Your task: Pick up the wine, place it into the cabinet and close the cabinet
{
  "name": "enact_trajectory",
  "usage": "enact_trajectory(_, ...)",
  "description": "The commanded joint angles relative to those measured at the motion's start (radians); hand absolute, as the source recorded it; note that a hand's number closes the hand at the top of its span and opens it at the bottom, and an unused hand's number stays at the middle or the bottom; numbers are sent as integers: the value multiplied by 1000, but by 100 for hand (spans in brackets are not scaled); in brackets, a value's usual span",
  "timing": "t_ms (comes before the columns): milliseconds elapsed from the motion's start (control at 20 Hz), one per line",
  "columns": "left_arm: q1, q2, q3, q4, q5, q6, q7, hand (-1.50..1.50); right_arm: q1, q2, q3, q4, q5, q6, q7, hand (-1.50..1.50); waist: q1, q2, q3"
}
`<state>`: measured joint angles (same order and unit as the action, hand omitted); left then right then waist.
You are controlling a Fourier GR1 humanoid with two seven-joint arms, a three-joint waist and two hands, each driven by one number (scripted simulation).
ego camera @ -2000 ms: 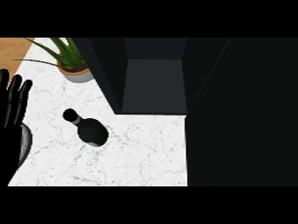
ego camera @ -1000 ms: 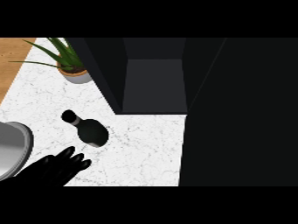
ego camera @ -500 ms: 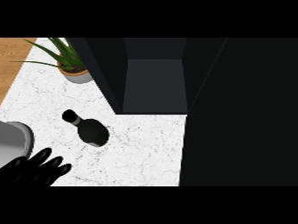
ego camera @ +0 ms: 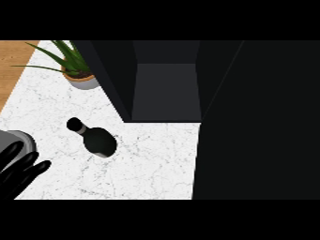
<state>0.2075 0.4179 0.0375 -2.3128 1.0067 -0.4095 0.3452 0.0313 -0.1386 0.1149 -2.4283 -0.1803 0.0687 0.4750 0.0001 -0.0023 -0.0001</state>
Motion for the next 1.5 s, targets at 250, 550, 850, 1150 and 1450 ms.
enact_trajectory(250, -110, 1, 110, 76, 52, 6, 47, -150, 82, 25, 43, -100, 38, 12, -26, -150, -5, 1, 0)
enact_trajectory(550, -146, 25, 168, 159, 81, -12, 76, -150, -21, -7, 15, -200, 14, -53, 172, -150, -4, 0, 0)
enact_trajectory(850, -219, 47, 197, 302, 56, -54, 106, -150, -42, -13, -54, -127, -43, -18, 108, -150, -4, 2, 0)
enact_trajectory(1150, -225, 0, 169, 390, -7, -114, 99, -150, 24, 7, 9, -189, -11, -10, 114, -150, -6, 1, 0)
enact_trajectory(1450, -266, -64, 128, 578, -160, -251, 32, -150, -51, -12, -78, -125, -61, 11, 126, -150, -9, 3, 0)
